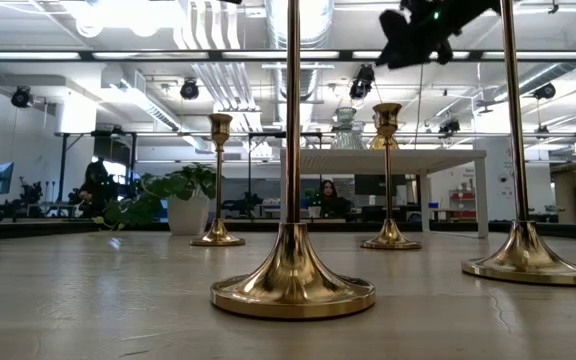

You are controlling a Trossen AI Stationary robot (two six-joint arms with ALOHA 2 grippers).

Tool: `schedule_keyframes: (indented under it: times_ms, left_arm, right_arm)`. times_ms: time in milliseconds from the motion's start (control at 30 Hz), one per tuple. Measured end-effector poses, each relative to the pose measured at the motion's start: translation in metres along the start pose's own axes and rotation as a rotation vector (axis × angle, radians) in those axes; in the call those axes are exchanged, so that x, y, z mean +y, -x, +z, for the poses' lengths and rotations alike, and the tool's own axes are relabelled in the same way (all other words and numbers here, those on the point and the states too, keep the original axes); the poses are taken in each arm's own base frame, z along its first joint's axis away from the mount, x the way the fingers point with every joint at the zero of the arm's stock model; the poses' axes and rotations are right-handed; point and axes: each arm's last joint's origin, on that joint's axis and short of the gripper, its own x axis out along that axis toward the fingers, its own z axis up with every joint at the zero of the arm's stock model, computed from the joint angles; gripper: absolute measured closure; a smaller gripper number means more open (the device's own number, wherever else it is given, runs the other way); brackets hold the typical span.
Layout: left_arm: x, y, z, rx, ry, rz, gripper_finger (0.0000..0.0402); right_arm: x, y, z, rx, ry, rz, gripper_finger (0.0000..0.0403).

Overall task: Pick & Place candle stick holders
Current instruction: Put the golden candle holder on the shelf

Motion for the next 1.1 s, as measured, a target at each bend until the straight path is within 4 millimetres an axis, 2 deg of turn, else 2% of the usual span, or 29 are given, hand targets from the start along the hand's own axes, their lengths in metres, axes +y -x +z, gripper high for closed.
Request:
schedule_keyframes:
  times_ms: [267,500,833,1100]
  left_arm:
    - [-0.001,0.000,-0.002,0.017,0.004,-0.010,0.0219]
    - [-0.001,0.000,-0.002,0.015,0.005,-0.010,0.0219]
    - [-0.001,0.000,-0.002,0.015,0.005,-0.011,0.0218]
    - [-0.001,0.000,-0.002,0.015,0.004,-0.011,0.0219]
  right_arm:
    - [-0.004,0.030,0.044,0.005,-0.065,0.130,0.0261]
    - [-0.002,0.057,0.073,0.040,-0.059,0.213,0.0303]
    - [0.009,0.080,0.083,0.083,-0.023,0.307,0.0346]
    - [0.019,0.098,0.097,0.030,-0.019,0.426,0.0370]
